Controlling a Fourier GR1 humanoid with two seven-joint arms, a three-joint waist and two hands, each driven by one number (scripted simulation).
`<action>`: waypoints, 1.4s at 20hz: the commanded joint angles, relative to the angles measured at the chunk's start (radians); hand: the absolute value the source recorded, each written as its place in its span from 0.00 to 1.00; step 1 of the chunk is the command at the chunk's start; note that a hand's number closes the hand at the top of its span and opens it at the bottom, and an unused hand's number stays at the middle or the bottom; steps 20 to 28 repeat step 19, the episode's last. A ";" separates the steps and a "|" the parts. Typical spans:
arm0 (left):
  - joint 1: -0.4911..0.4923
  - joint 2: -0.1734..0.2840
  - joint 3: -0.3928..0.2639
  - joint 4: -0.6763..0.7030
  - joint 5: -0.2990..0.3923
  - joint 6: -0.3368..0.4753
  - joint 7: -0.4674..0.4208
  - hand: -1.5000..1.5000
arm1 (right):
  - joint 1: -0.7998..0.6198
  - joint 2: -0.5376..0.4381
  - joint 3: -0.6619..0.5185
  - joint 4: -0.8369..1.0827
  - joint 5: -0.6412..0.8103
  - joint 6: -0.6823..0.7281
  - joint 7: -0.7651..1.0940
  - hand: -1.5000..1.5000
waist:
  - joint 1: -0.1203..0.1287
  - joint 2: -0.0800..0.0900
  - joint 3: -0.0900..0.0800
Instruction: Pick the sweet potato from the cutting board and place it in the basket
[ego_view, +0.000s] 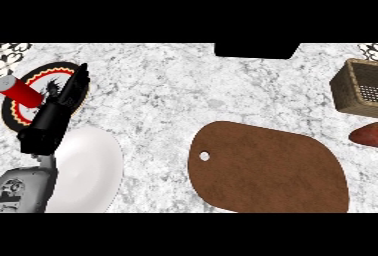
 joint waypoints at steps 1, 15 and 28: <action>-0.002 0.012 0.023 -0.009 0.018 -0.008 0.008 0.50 | -0.031 0.010 -0.032 0.073 -0.043 0.124 -0.122 0.00 | -0.001 -0.002 0.001; 0.001 -0.005 0.008 0.006 0.004 -0.002 -0.029 0.50 | -0.187 -0.093 -0.368 0.407 -0.336 -0.064 0.315 0.00 | 0.015 0.017 0.004; -0.015 0.007 0.016 -0.007 0.009 -0.008 -0.006 0.50 | -0.138 -0.142 -0.414 0.437 -0.384 -0.082 0.312 0.00 | 0.012 0.022 0.010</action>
